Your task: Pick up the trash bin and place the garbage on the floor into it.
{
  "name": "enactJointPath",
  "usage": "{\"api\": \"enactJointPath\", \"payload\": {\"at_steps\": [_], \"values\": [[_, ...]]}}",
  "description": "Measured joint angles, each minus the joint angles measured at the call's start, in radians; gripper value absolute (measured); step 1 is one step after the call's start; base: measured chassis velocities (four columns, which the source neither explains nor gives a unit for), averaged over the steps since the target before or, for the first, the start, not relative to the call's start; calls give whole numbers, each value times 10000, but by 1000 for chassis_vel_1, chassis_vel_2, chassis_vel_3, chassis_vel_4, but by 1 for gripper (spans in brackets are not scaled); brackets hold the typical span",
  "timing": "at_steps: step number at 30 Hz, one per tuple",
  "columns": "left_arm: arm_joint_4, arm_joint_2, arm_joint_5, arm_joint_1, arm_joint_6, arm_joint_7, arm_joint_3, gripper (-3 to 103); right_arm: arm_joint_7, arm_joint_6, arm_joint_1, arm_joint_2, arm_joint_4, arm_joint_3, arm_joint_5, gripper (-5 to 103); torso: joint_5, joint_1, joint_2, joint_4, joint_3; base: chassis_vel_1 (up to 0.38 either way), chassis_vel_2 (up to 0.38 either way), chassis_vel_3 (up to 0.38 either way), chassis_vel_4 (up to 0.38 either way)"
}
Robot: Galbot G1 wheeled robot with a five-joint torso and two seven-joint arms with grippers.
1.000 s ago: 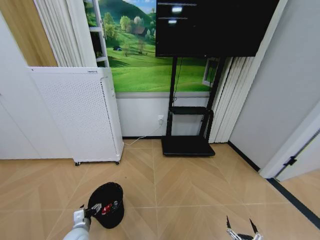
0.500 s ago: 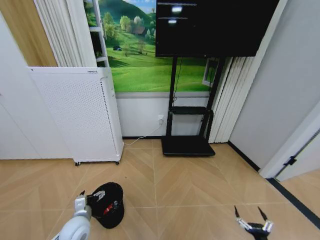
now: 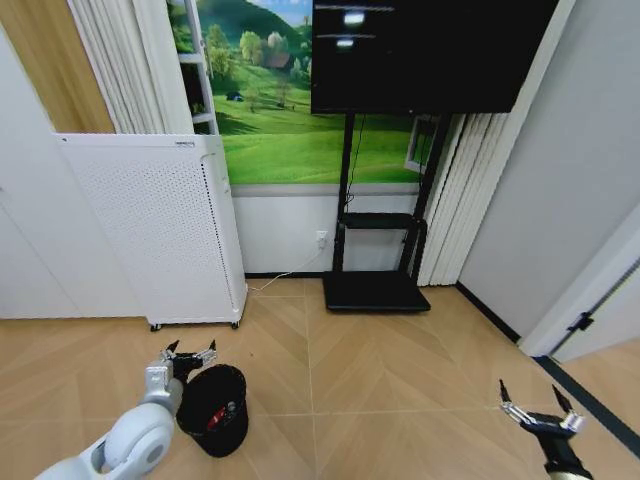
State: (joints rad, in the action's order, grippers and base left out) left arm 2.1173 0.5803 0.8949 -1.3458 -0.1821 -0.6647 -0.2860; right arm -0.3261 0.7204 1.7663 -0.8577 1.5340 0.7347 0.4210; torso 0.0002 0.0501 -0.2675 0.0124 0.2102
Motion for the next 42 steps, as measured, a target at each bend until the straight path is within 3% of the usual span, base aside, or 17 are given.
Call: {"api": "enactJointPath", "payload": {"at_steps": [8, 10, 13, 42], "values": [[54, 193, -21, 5, 28, 207, 168, 100, -44, -102, -96, 114, -2, -96, 13, 100, -2, 0, 0, 0, 0, 0, 0, 0, 0], [-52, 189, 112, -110, 263, 926, 5, 100, -47, -111, -50, 50, 65, -100, -114, 100, -2, 1, -8, -1, 5, 0, 0, 0, 0], [-168, 144, 225, -98, 445, 1194, -45, 100, -47, -111, -42, -2, 67, -111, -190, 100, -2, 24, -80, 2, 51, 0, 0, 0, 0], [-358, 158, 282, -93, 598, 1339, -13, 100, -67, -56, 281, -88, 515, 246, -515, 100, -2, 426, -1267, 0, 837, 0, 0, 0, 0]]}}
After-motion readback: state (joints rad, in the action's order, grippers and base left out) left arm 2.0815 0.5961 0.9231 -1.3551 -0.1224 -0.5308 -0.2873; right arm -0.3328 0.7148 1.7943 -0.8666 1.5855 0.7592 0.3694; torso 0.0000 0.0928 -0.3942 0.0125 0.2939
